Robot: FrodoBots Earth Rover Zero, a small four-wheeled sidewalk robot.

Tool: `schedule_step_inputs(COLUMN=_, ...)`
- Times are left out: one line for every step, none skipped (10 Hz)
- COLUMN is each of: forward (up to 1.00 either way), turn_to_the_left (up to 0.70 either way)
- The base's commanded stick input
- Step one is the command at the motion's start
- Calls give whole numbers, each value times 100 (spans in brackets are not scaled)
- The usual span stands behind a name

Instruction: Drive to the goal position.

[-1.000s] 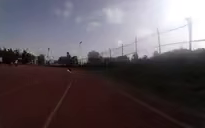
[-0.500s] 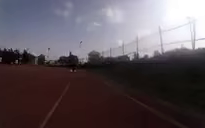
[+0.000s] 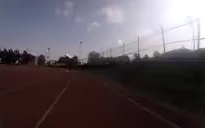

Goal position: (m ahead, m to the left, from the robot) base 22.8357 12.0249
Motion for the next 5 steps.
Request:
schedule_step_inputs(forward=50, turn_to_the_left=0)
schedule_step_inputs(forward=50, turn_to_the_left=0)
schedule_step_inputs(forward=50, turn_to_the_left=0)
schedule_step_inputs(forward=50, turn_to_the_left=0)
schedule_step_inputs(forward=50, turn_to_the_left=0)
